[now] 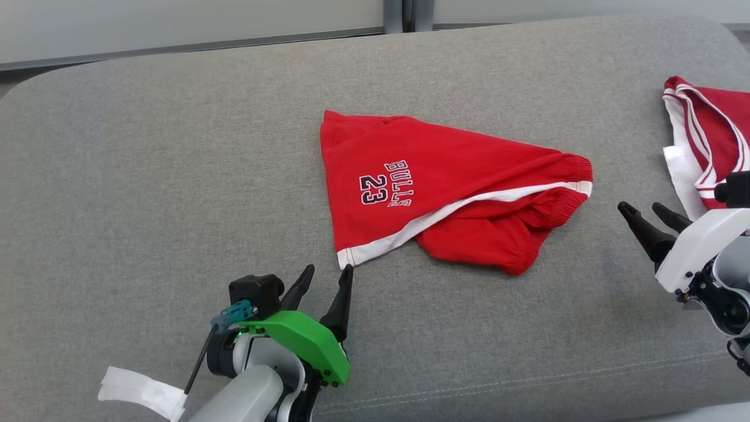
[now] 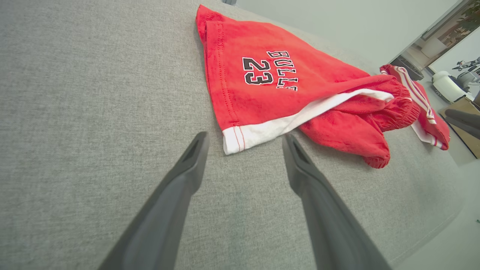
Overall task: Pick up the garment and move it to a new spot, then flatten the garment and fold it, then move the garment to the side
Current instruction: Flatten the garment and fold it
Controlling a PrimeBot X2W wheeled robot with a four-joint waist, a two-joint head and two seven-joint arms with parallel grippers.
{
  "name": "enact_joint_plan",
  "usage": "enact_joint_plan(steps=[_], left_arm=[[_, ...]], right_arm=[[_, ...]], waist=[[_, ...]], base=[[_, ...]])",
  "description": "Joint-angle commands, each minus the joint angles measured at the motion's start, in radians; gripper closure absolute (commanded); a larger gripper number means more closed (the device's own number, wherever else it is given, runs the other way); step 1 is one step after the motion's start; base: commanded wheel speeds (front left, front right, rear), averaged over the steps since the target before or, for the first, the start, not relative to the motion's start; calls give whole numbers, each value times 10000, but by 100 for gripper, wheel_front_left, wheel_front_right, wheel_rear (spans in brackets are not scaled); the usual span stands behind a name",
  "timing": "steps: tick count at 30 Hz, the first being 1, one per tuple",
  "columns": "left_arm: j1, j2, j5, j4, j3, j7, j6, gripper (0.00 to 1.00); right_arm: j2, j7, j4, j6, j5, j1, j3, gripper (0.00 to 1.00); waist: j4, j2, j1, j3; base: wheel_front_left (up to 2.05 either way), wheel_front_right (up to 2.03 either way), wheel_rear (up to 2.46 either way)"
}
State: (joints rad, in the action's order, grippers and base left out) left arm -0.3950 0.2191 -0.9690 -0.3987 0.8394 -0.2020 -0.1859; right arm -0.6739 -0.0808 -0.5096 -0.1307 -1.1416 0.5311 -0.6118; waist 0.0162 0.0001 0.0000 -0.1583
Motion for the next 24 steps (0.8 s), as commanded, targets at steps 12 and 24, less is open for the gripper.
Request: enact_joint_plan(steps=[12,24], left_arm=[[-377,125,-230,-895,-341,-68,204,0],[-123,457,159,-786,-596,-475,106,0]], right_arm=[[73,1691,1635,1,-340,-794,-224,0],[-76,2983,2406,1,778,-1365,305,0]], waist=[[1144,-1,0,-99],[1211,-1,0,366]], base=[[0,0,0],[0,0,0]])
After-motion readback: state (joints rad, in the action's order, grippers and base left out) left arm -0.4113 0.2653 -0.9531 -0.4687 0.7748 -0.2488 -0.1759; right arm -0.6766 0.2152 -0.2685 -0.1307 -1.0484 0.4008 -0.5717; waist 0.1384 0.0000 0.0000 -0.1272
